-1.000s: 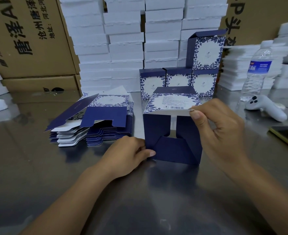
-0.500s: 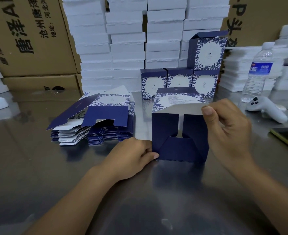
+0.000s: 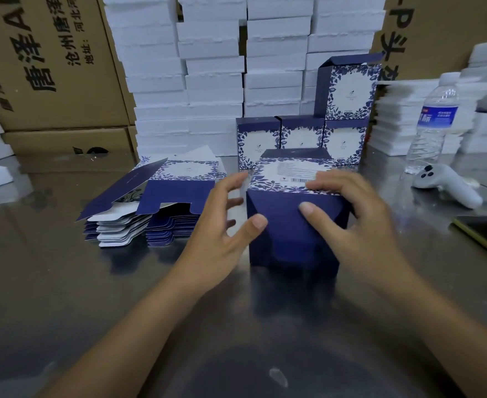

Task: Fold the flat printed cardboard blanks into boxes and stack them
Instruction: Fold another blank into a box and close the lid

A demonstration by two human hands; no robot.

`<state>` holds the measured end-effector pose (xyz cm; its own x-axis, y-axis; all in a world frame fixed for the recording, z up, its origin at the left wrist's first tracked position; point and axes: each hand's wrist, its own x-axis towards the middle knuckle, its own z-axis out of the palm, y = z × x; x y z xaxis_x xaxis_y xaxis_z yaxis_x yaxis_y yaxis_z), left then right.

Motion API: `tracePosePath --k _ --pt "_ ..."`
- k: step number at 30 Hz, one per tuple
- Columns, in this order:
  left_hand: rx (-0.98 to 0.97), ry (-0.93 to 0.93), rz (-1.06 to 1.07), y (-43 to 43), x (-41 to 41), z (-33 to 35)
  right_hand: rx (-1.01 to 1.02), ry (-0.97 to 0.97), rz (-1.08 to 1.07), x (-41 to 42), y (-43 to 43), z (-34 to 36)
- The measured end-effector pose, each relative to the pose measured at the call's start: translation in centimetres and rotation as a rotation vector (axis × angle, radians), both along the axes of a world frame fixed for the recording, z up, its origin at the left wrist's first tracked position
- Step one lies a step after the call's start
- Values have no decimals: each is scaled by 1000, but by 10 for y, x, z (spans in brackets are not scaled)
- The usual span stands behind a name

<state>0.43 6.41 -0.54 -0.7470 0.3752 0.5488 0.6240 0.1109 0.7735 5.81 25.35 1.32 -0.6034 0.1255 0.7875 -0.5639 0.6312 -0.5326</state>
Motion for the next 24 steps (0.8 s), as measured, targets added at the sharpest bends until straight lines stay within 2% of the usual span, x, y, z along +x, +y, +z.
tracePosePath --k 4,7,11,19,24 --pt "1 47 19 4 6 7 93 55 -46 2 -1 1" --pt "-23 159 101 5 11 11 147 98 -85 4 -5 1" --pt "41 291 166 11 19 18 190 104 -49 8 -12 1" --pt "87 373 204 18 29 21 88 123 35 9 -16 3" --pt "99 339 210 21 30 23 26 95 87 7 -18 3"
